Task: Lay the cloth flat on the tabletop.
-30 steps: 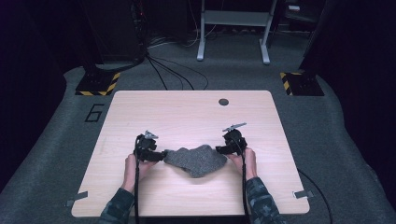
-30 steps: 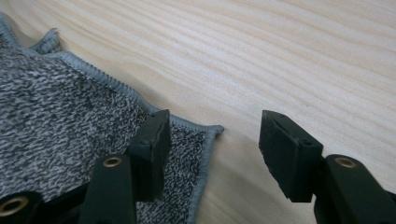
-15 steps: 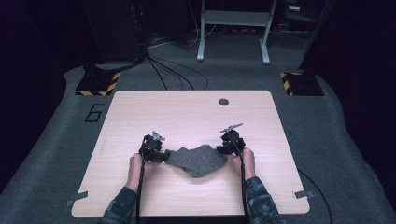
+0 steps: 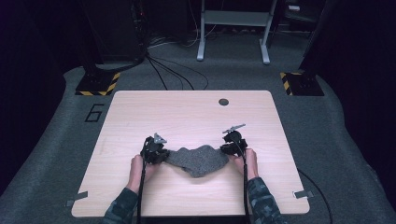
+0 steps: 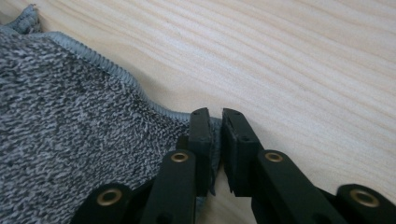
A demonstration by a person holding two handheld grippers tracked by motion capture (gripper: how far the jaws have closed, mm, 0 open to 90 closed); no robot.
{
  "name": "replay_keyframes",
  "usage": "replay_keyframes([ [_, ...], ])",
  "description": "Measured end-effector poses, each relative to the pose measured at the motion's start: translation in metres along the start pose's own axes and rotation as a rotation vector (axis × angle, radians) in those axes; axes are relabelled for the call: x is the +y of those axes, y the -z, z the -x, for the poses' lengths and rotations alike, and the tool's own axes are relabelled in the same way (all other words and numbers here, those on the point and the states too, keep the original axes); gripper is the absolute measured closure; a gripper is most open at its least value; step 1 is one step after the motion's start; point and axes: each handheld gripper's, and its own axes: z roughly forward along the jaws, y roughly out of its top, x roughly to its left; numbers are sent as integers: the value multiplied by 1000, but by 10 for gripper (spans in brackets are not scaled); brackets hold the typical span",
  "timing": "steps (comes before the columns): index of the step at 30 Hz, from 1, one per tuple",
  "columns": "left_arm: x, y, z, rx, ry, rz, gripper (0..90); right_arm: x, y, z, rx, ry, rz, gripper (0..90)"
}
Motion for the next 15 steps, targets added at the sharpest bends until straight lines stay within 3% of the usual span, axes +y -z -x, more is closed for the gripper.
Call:
replay_keyframes([
  [5,-2,0,1,0,4,7,867,-4,2,0,3,0,6,864],
  [10,-3,1,-1,-3,4,13,872,-9,5,2,18,-13,16,876],
  [15,-5,2,-5,-9,29,24,873,-18,11,3,25,-27,33,883],
])
